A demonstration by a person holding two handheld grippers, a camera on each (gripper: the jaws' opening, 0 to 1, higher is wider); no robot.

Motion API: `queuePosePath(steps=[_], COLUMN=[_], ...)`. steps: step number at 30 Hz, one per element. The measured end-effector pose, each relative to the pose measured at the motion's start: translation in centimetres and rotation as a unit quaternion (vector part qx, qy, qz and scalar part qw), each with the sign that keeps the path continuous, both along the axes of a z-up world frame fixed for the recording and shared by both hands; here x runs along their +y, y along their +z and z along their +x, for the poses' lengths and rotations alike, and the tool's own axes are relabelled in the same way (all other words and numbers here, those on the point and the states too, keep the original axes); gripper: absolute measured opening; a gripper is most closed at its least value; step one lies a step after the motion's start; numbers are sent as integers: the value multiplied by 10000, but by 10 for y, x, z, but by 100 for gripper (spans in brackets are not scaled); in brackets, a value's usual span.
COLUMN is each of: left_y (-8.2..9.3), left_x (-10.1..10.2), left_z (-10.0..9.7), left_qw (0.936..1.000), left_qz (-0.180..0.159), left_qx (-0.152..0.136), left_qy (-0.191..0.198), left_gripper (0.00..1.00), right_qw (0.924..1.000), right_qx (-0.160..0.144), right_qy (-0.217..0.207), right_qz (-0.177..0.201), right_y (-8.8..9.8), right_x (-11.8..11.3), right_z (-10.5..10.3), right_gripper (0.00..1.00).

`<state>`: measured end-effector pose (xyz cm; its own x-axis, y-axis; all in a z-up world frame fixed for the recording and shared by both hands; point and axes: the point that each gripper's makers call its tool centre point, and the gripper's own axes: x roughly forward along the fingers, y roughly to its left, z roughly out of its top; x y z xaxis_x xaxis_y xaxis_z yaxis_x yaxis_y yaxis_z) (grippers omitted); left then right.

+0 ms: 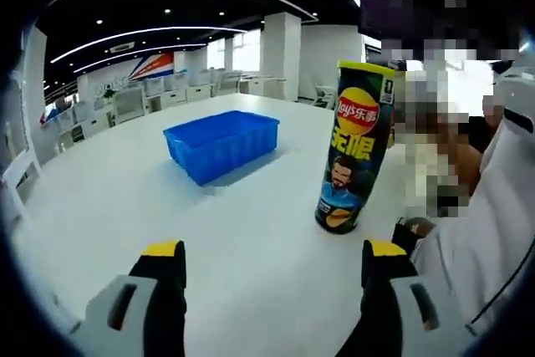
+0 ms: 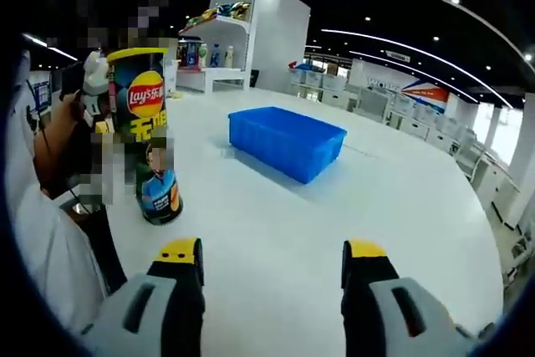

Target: Open the lid of the chip container on the table, take out the chips, place them into the box in front of the container, and close the lid

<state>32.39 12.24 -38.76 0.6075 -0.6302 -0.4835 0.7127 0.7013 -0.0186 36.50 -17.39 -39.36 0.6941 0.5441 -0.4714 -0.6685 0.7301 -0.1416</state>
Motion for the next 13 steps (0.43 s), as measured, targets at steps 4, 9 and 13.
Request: queuePosePath(steps=[4, 9, 13], left_y=[-8, -6, -4], left_x=[3, 1, -5], left_z=[4, 4, 6], left_qw=[10000, 10000, 10000], left_qz=[-11, -15, 30], left_qx=[83, 72, 41], left_qy=[52, 46, 34], left_gripper=[86, 86, 86], right_qw=[9998, 9998, 9998], right_qx=[155, 164, 122], right_qy=[84, 117, 89], right_qz=[-123, -57, -94], right_y=[-9, -7, -5], right_x=[2, 3, -2], right_z=[-3, -5, -4], right_gripper=[66, 65, 65])
